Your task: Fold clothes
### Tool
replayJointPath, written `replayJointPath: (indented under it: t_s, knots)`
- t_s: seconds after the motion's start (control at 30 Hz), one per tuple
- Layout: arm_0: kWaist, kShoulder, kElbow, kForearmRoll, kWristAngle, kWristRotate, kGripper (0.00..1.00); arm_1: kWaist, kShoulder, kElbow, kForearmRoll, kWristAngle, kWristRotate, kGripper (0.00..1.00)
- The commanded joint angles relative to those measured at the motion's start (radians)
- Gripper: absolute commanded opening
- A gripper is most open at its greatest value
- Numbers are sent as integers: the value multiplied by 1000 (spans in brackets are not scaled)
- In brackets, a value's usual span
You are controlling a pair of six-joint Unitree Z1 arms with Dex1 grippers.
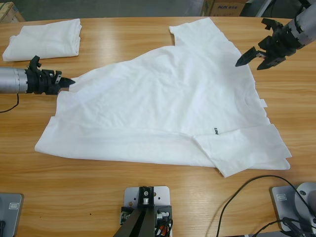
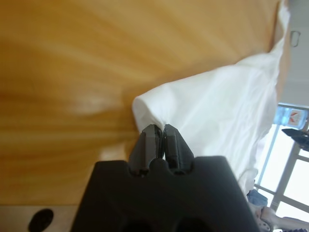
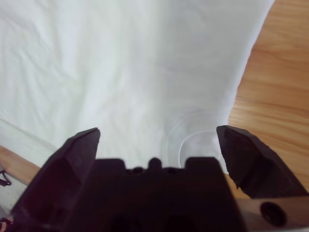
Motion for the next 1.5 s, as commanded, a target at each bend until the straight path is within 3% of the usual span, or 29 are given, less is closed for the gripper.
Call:
replayJointPath:
  t_s: [0.03, 0.07, 0.1, 0.2, 0.33, 0.43, 0.6, 0.7, 0.83, 1.1, 1.5]
  knots:
    - [-8, -94, 33, -28, -5, 48, 650, 15, -135, 71, -9, -41, 68, 1000]
    - [-31, -145, 25, -33, 22, 79, 958, 41, -192, 81, -7, -91, 99, 1000]
    - [-61, -202, 14, -23, 63, 116, 997, 81, -242, 85, 3, -150, 126, 1000]
    - [-122, -317, -52, 82, 88, 252, 1000, 212, -338, 128, 29, -258, 215, 1000]
    - [-359, -433, -187, 508, 241, 507, 997, 441, -431, 333, -85, -397, 409, 1000]
    - [-515, -414, -220, 672, 360, 554, 1000, 516, -414, 462, -221, -407, 448, 1000]
    - [-642, -306, -330, 855, 447, 694, 1000, 526, -365, 536, -351, -366, 343, 1000]
    - [-672, -231, -327, 888, 471, 866, 1000, 529, -336, 544, -369, -326, 324, 1000]
    - [-674, -165, -315, 888, 500, 951, 1000, 565, -312, 575, -399, -321, 367, 1000]
    - [-674, -85, -377, 850, 523, 949, 1000, 601, -242, 626, -527, -378, 416, 1000]
    - [-715, -73, -315, 853, 487, 932, 1000, 640, -129, 673, -508, -320, 640, 1000]
